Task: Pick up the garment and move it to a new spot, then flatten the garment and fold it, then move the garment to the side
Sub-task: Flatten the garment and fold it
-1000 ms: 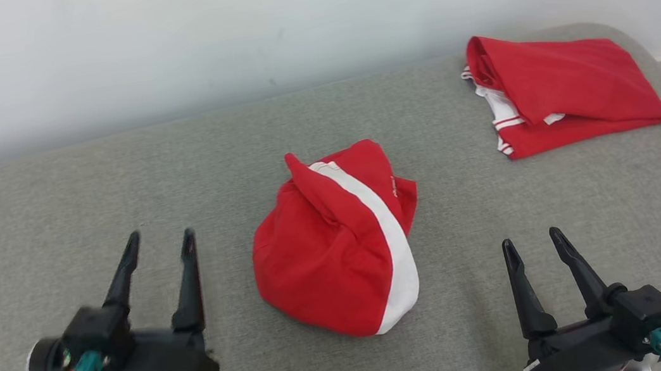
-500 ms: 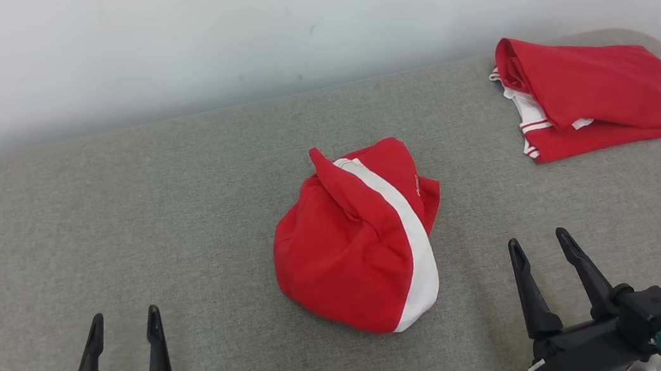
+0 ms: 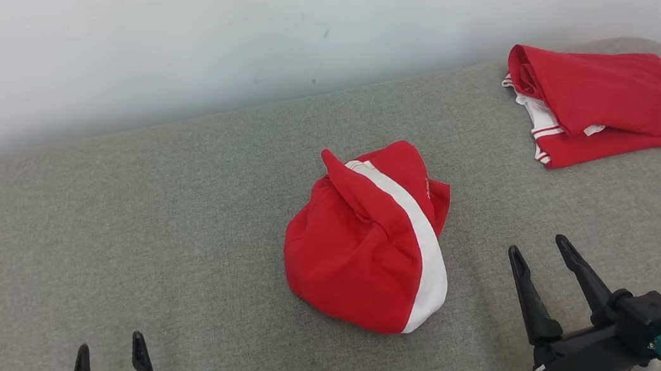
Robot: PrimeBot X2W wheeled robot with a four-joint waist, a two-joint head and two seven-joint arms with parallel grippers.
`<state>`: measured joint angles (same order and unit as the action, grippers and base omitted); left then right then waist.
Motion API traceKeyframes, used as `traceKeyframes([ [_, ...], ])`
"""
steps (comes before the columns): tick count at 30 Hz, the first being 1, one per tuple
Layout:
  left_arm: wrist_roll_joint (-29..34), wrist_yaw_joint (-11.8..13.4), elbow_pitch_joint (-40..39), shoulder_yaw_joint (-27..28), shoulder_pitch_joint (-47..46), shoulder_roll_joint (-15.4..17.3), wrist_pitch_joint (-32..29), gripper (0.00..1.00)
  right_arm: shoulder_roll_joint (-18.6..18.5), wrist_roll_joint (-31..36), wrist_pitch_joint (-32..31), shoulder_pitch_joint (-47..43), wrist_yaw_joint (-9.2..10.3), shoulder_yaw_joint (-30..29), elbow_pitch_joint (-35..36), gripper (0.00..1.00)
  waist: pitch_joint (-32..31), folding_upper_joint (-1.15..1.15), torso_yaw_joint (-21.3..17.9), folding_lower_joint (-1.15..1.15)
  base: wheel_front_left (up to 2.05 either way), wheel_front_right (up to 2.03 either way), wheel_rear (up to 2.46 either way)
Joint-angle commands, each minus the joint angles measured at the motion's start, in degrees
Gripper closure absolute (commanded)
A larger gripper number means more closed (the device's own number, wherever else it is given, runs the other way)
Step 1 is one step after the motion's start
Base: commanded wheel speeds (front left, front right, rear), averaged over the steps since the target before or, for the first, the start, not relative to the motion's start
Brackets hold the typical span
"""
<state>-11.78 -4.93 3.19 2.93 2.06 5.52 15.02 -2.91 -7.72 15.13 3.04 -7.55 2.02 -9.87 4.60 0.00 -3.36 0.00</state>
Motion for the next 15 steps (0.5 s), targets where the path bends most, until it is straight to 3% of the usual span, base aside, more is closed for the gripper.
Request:
traceKeyframes([
  [1,0.8,-0.4,-0.1,0.9,0.8,-0.6,0.1,0.0,0.1,-0.4,0.1,-0.7,0.15,0.0,-0.1,0.0,0.0,0.0,0.0,0.0,0.0,0.0,0.0],
  [15,3.2,-2.0,0.6,2.4,1.7,-2.5,0.1,0.0,0.1,-0.3,0.1,-1.5,0.16,-0.3,-0.7,0.0,-0.1,0.0,0.2,0.0,0.0,0.0,0.0],
])
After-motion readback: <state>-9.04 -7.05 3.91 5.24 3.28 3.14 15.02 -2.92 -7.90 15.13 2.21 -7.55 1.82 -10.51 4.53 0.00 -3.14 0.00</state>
